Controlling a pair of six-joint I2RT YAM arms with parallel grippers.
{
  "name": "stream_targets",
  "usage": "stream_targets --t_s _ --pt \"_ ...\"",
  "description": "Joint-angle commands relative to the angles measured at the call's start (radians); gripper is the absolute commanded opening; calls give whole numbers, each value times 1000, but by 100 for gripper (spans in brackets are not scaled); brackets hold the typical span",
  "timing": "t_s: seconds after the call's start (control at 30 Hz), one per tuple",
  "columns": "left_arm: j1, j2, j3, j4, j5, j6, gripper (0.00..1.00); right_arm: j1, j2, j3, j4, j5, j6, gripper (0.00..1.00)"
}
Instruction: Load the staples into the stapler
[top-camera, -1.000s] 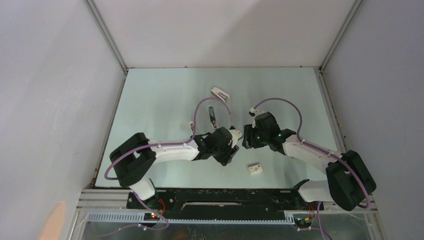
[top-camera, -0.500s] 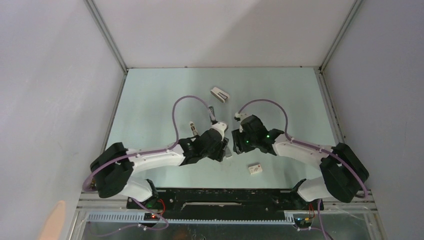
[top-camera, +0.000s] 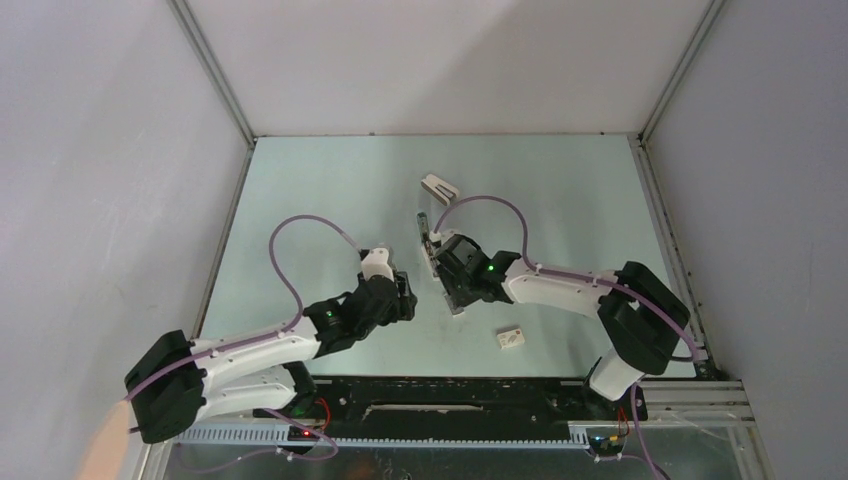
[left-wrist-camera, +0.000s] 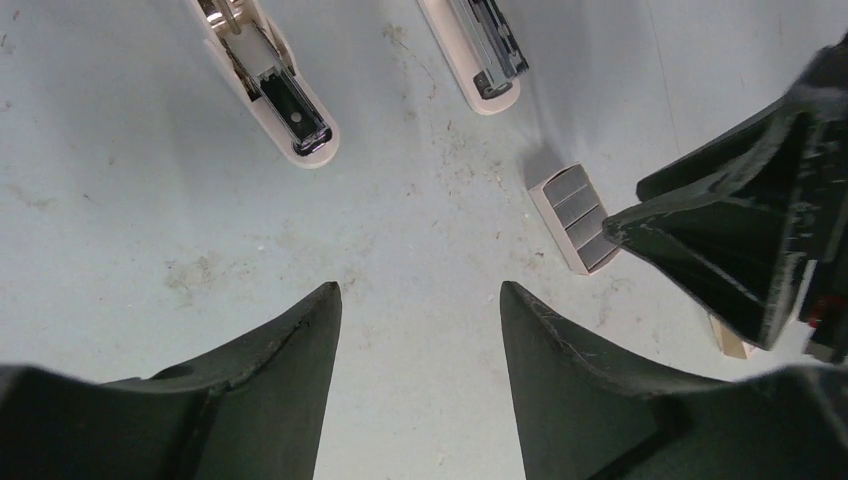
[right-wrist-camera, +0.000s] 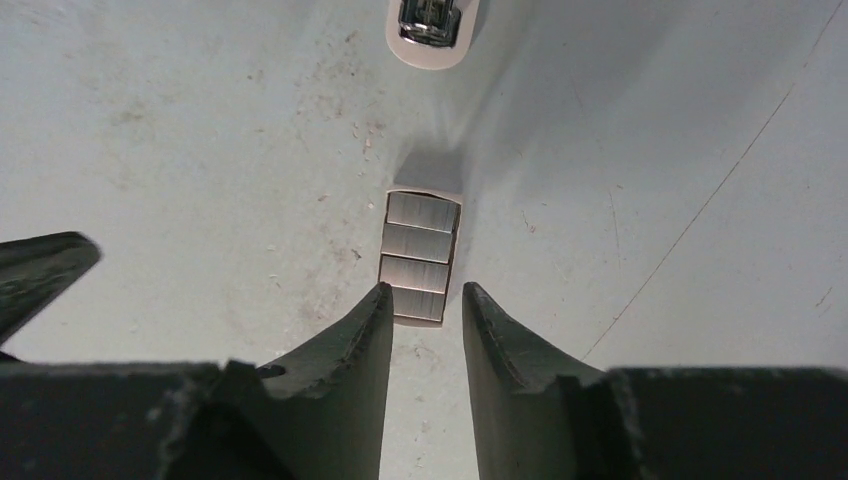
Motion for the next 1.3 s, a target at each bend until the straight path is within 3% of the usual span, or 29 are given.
stream_targets --t_s 0.0,0.73,1.27 --pt "6 -38 -9 48 -59 -49 64 23 44 64 -54 49 14 33" --pt "6 -34 -18 66 -70 -50 64 60 135 125 -97 66 24 24" --pt "6 -50 -27 69 -74 -58 64 70 160 126 -122 83 50 37"
